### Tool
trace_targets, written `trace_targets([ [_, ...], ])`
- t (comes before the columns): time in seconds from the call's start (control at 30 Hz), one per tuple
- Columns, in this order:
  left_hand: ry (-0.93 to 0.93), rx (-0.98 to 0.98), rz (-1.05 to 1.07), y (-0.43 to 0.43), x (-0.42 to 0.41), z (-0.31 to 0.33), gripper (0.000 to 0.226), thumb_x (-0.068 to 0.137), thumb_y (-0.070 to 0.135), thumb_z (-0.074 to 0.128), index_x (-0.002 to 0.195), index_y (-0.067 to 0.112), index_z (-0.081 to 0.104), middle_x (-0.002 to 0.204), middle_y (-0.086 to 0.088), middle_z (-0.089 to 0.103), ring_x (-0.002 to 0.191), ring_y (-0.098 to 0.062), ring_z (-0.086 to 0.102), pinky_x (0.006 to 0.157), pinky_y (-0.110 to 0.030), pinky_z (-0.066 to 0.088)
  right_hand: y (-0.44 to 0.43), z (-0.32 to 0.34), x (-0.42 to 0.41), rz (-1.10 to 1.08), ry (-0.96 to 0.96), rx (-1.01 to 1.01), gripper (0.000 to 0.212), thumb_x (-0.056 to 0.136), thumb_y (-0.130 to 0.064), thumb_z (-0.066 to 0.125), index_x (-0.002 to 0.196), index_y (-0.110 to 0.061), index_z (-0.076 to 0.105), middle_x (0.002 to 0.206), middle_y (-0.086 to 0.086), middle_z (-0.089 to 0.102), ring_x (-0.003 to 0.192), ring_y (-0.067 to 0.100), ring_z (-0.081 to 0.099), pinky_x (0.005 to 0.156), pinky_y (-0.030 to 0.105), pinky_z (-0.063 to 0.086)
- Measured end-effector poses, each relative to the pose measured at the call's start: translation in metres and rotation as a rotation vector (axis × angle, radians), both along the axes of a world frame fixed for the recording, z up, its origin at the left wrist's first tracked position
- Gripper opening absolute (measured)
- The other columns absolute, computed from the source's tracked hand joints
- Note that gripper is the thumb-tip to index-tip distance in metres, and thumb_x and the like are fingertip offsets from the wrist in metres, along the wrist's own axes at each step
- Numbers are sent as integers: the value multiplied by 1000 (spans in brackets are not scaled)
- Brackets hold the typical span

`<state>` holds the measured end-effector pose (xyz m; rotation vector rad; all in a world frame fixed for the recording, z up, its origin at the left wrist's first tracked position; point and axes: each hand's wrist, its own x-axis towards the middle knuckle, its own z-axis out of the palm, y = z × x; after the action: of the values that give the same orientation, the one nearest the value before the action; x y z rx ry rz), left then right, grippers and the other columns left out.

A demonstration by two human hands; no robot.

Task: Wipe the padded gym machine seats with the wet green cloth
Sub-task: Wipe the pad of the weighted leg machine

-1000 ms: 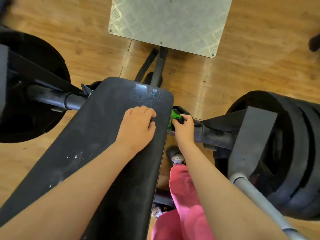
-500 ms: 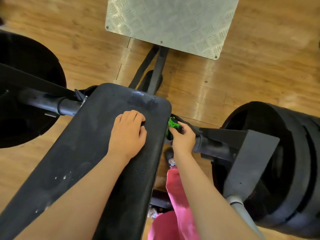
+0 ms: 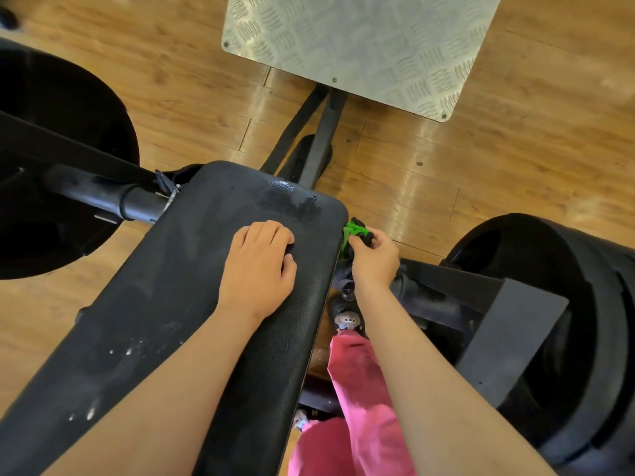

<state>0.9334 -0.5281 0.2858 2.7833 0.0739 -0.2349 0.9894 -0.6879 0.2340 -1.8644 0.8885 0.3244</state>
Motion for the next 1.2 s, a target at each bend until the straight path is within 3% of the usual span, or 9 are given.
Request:
trace_targets([
  [0.13,-5,-5,7,0,0,0,15,83,18,49,96,14,57,99,1,56,97,-21,51,93,-31,31,-14,-4,-7,166,22,68,24,86,-17,71,109,-15,68,103,4,71,93,19,66,80,39,57],
  [0.3,10,-26,12,2,0,0,18,84,21,48,98,15,58,101,2,57,100,-19,51,94,-29,28,-19,4,8,261,-46,93,19,86,-12,69,105,-15,67,98,2,71,95,18,66,87,41,54],
  [0.43,43,-52,27,7,6,0,12,86,14,59,98,17,59,101,4,57,102,-18,51,98,-28,26,-14,0,34,295,-62,76,17,87,-15,68,104,-18,67,98,-2,70,94,17,66,87,44,54],
  [0.57,65,-36,85,17,24,1,14,87,13,61,100,16,60,103,2,59,103,-20,53,98,-32,30,-14,-10,60,367,-37,45,13,89,-17,67,102,-21,66,99,-1,69,94,19,64,86,46,54],
  [0.8,127,120,310,67,49,3,30,89,17,58,118,9,57,122,-9,57,117,-30,48,101,-44,35,-2,-24,91,442,99,252,15,96,-18,57,110,-20,56,112,3,63,105,25,59,95,43,49],
  [1.03,269,178,593,111,42,7,70,84,60,60,129,8,47,126,-14,55,119,-36,51,96,-49,37,-11,-30,103,487,259,380,7,99,-20,54,105,-22,55,121,10,61,110,28,58,89,42,48],
  [1.13,418,167,654,115,37,6,77,84,74,42,131,12,45,101,-8,61,101,-34,58,85,-43,43,-6,-36,114,548,333,375,6,99,-22,55,103,-25,57,117,8,62,111,30,59,95,47,48],
  [1.2,483,209,663,114,37,6,82,83,78,32,130,12,45,75,-2,49,80,-29,55,69,-37,47,-1,-36,122,631,353,357,15,99,-23,54,114,-22,54,114,6,61,103,25,59,90,42,49],
])
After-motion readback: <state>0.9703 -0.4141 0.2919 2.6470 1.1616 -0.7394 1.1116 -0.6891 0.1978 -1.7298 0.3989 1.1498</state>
